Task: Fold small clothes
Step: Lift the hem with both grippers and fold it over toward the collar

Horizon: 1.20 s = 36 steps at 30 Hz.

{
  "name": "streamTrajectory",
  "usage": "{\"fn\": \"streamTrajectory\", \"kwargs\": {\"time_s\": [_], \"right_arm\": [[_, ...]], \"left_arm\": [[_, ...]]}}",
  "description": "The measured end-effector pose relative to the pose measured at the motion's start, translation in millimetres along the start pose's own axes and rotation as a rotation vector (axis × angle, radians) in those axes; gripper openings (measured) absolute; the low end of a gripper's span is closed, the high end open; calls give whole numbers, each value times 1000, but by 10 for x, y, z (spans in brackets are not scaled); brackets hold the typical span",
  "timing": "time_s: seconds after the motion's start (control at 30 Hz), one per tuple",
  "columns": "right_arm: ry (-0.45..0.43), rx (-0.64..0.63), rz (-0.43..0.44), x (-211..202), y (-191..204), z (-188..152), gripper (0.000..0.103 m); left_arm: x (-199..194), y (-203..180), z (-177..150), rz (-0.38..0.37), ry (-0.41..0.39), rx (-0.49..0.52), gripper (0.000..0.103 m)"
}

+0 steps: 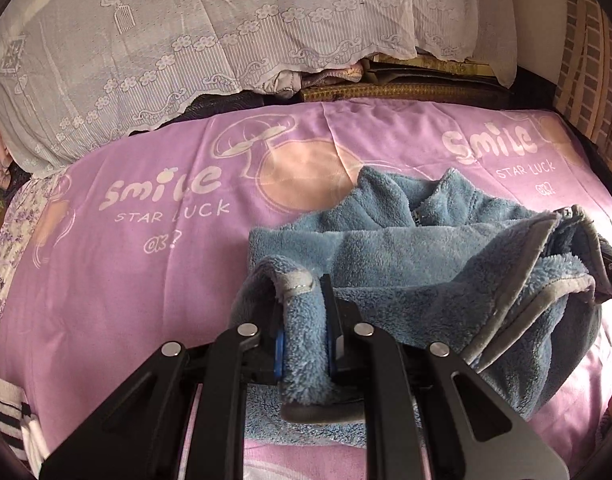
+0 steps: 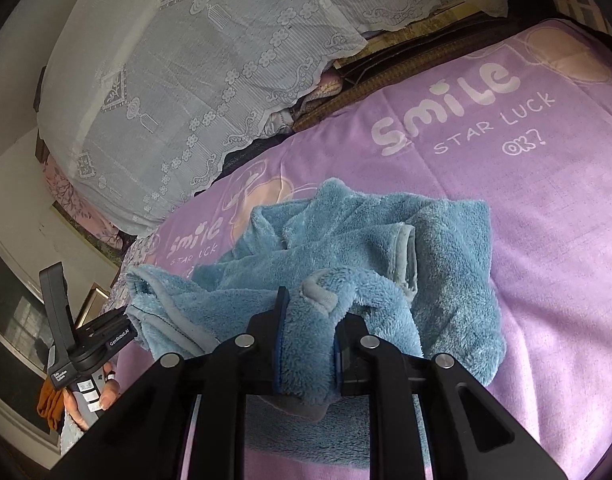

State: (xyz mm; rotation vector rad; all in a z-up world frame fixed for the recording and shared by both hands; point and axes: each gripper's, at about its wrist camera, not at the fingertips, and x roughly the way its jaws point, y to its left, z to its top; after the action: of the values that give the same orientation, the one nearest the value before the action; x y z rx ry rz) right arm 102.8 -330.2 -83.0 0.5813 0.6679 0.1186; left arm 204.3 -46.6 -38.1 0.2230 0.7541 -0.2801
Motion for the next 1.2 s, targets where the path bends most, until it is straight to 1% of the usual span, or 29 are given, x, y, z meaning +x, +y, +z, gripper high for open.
{"fn": "streamTrajectory", "kwargs": {"time_s": [0.2,0.37,0.6,0.8,0.97,1.1,1.2], "right_arm": [[-23,4,-9,63,-24,153,19],[-38,20,-14,149,-82,280,19],[-42,67,-25,375,-236,451,19],[-42,85,-38,564,-338,592,19],[-25,122,-55,776,-506,596,19],[-3,168,-25,919,-667,586,19],[1,197,8,953,-743,599,20]], "left_arm": [[30,-22,124,22,-23,0,13],[147,1,197,38,-19,-11,13],[401,45,329,55,-10,-42,13],[648,18,419,90,-6,-41,13],[828,7,397,96,7,-41,14],[1026,46,319,95,37,-62,15],[1032,24,310,102,25,-52,16]]}}
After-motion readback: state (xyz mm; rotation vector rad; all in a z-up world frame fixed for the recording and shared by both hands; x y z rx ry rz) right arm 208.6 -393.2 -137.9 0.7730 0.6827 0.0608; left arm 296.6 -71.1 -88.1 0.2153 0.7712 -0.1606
